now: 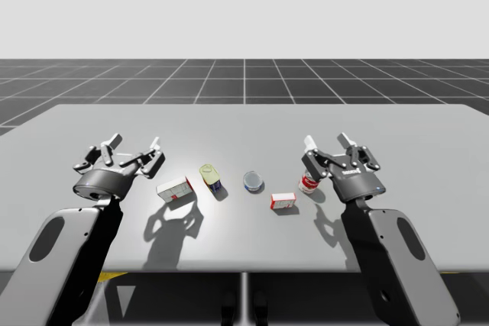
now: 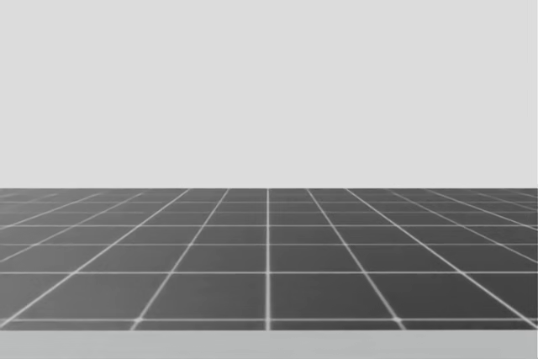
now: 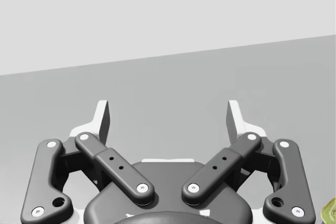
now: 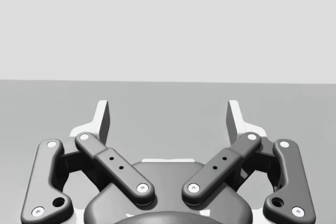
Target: Pick up the potted meat can and lift it.
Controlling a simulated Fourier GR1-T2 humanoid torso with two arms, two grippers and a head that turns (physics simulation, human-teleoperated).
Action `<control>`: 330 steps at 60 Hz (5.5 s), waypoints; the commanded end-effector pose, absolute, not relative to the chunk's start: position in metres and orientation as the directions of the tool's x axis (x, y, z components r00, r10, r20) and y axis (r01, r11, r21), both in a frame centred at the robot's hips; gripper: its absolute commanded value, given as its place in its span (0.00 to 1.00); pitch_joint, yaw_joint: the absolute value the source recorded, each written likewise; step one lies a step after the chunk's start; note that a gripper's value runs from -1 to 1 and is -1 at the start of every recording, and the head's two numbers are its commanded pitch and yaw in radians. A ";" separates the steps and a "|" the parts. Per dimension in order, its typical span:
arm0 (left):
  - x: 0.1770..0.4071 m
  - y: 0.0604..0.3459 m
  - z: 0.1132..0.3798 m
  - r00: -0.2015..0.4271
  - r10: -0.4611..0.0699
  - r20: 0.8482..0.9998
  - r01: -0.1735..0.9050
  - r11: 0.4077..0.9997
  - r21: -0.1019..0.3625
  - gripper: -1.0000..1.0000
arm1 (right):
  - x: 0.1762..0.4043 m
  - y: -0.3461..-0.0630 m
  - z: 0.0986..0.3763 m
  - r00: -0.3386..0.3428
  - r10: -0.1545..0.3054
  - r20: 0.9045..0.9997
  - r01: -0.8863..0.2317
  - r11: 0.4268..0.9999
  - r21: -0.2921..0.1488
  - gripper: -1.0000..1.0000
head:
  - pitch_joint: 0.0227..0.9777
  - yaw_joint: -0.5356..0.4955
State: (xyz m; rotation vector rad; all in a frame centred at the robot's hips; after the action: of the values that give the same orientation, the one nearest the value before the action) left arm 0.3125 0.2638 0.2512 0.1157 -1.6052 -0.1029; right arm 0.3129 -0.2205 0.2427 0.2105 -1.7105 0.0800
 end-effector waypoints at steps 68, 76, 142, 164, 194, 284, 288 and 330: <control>0.314 0.267 0.251 -0.040 -0.139 0.990 -0.014 0.990 0.138 0.00 | 0.320 -0.229 0.244 -0.144 -0.061 0.988 -0.083 0.995 0.049 0.00 | 0.76 0.68; 0.314 0.267 0.251 -0.040 -0.137 0.990 -0.010 0.991 0.137 0.00 | 0.321 -0.228 0.244 -0.140 -0.058 0.988 -0.083 0.995 0.046 0.00 | 0.77 0.73; 0.301 0.230 0.246 0.262 -0.307 0.915 0.642 0.764 0.072 0.00 | 0.321 -0.229 0.241 -0.129 -0.049 0.990 -0.063 0.997 0.041 0.00 | 0.77 0.72; 0.321 0.206 0.211 0.316 -0.403 0.859 0.699 0.711 0.077 0.00 | 0.321 -0.229 0.242 -0.129 -0.052 0.990 -0.063 0.997 0.044 0.00 | 0.77 0.71; 0.354 0.189 0.194 0.323 -0.444 0.836 0.697 0.709 0.107 0.00 | 0.321 -0.231 0.242 -0.130 -0.056 0.990 -0.060 0.997 0.049 0.00 | 0.77 0.69; 0.353 0.175 0.190 0.266 -0.507 0.820 0.740 0.653 0.163 1.00 | 0.324 -0.235 0.240 -0.108 -0.055 0.993 -0.062 0.997 0.049 0.00 | 0.43 0.71; 0.354 0.175 0.198 0.250 -0.507 0.825 0.737 0.652 0.177 1.00 | 0.324 -0.236 0.240 -0.108 -0.055 0.993 -0.062 0.997 0.049 0.00 | 0.43 0.71; 0.358 0.185 0.334 -0.025 -0.296 0.955 0.534 0.803 0.264 1.00 | 0.324 -0.236 0.241 -0.101 -0.077 0.992 -0.090 0.994 0.068 0.00 | 0.44 0.71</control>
State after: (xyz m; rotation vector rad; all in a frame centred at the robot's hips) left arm 0.3528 0.1924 0.2810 -0.1227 -1.3066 -0.6654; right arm 0.3238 -0.2363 0.2411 0.1182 -1.6761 0.0105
